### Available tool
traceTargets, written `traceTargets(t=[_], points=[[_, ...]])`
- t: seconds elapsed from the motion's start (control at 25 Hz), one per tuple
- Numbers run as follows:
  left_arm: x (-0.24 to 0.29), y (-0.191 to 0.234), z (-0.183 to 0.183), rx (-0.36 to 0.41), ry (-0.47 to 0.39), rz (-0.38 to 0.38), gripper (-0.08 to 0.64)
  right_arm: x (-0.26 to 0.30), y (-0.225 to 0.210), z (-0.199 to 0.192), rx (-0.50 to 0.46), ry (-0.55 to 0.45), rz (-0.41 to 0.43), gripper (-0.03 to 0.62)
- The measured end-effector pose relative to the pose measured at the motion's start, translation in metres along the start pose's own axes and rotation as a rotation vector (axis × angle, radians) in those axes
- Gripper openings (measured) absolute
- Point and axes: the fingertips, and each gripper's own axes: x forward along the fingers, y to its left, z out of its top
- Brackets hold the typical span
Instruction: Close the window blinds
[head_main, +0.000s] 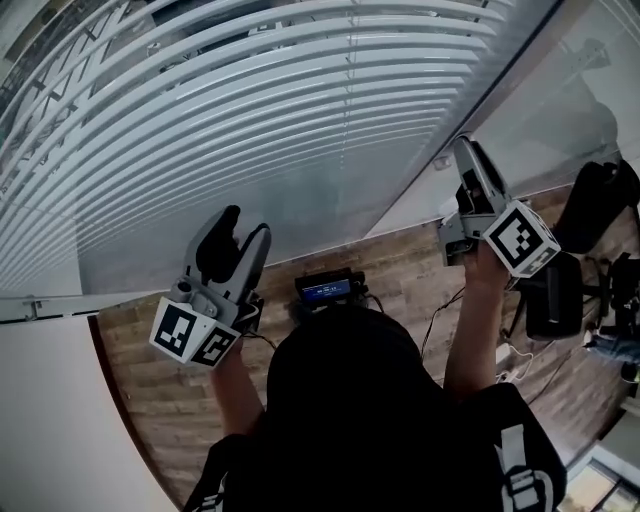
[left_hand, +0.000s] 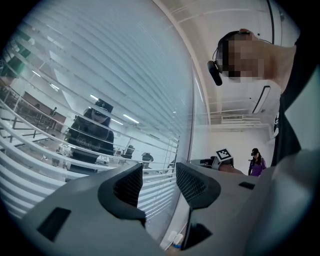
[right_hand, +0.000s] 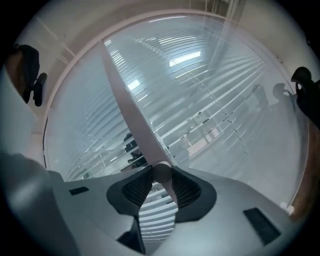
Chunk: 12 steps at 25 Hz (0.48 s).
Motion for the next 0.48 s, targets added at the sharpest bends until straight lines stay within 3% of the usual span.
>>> traceTargets(t=[0.16,0.24,0.48], points=[[0.001,0.002,-0.007,-0.005,0.003,-0.008,0.21,-0.003,-0.008,-0.007,-0.07,-0.021,-0.007,0.129],[0.001,0.002,-0.008,-0.006,0.003,-0.009,0.21,-0.004,-0.006,-0.011,-0.184,-0.011,-0.016,0.13],[-0.004,0.007,-0.028,-0.01,0.005,-0.014,0.21,-0.005,0.0,-0.032,-0.841,0.068,-0.181,0.192]])
